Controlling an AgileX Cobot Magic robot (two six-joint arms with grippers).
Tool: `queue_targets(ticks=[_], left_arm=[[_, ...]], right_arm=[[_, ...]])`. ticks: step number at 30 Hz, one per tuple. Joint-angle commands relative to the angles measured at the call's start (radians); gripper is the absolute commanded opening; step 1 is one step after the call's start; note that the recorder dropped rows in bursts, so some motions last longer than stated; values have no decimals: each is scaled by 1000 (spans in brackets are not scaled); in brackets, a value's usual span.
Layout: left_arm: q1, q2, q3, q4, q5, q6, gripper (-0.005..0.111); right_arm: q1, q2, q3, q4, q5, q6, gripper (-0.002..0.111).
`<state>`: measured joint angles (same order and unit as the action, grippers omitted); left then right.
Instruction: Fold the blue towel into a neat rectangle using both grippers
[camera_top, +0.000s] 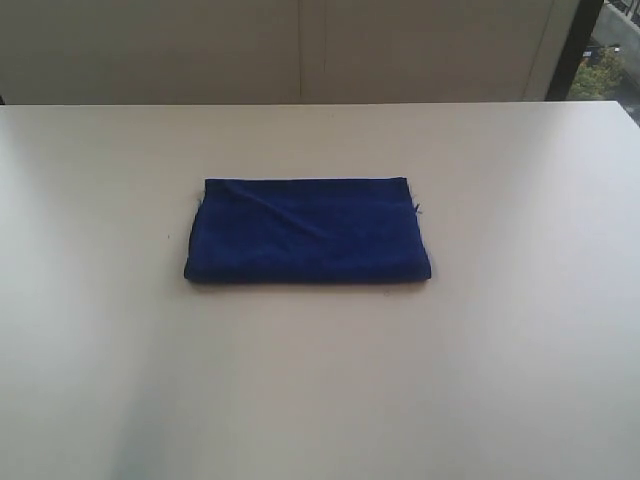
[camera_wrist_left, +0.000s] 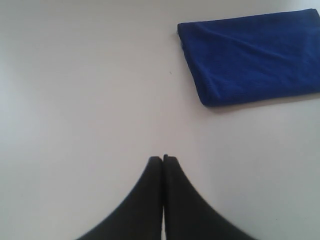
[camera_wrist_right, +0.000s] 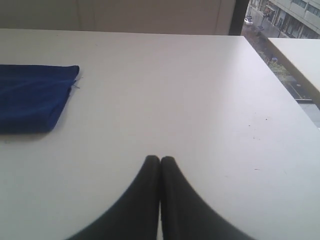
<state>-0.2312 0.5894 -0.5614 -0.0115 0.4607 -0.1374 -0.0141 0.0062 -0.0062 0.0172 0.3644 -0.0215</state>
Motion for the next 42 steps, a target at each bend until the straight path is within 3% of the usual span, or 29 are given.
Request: queue_targets(ticks=[1, 13, 16, 23, 31, 42], left_arm=[[0, -7, 5, -10, 3, 3, 0], [2, -68, 22, 28, 12, 36, 0], [12, -131, 77, 28, 2, 38, 0], [106, -301, 299, 28, -138, 38, 0], [129, -490, 506, 28, -172, 38, 0], [129, -583, 561, 28, -185, 73, 0]], right_arm=[[3, -6, 6, -10, -14, 3, 0], [3, -6, 6, -10, -14, 3, 0], [3, -6, 6, -10, -14, 3, 0], [3, -6, 6, -10, -14, 3, 0], [3, -6, 6, -10, -14, 3, 0], [3, -6, 6, -10, -14, 3, 0]])
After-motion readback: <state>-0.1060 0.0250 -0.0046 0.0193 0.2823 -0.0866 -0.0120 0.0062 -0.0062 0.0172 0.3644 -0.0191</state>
